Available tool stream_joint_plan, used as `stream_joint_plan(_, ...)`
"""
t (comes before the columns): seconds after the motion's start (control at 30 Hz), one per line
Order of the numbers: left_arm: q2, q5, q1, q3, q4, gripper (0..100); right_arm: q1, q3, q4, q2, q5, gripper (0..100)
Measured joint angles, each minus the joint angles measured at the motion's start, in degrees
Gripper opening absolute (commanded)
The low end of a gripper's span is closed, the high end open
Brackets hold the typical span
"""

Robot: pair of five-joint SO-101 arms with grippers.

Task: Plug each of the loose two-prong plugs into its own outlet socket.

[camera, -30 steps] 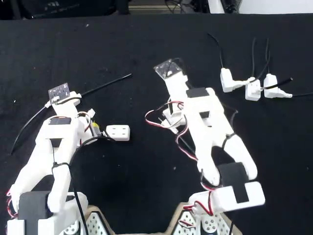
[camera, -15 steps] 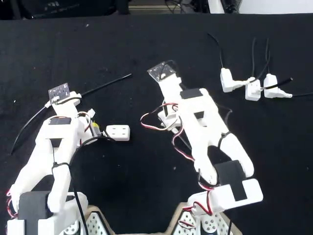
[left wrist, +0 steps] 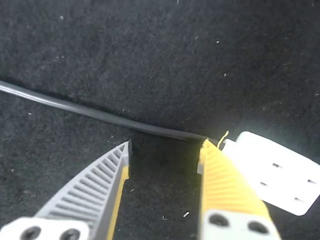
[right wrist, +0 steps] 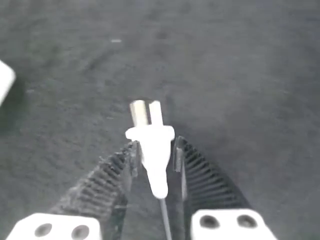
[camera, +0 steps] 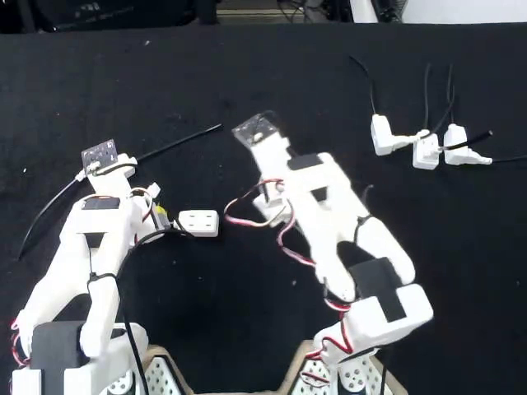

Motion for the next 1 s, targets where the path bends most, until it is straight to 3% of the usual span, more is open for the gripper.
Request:
stream_joint_plan(0.1,0.0,0.0,0.0,0.0,0.0,22,-2.5,1.7,0.0,-1.0,-0.1,0.5)
stream_joint_plan(0.43,0.0,0.0,0.0,0.0,0.0,22,-3.4,8.7,0.0,-15.2,0.0,1.1)
stream_joint_plan(0.67,0.0,0.0,0.0,0.0,0.0,22,-2.1,11.4,-0.9,-14.9,0.0,10.5)
stream_joint_plan(1.0,0.0,0.0,0.0,0.0,0.0,22,-1.8,14.0,-3.3,-13.8,-0.1,10.6)
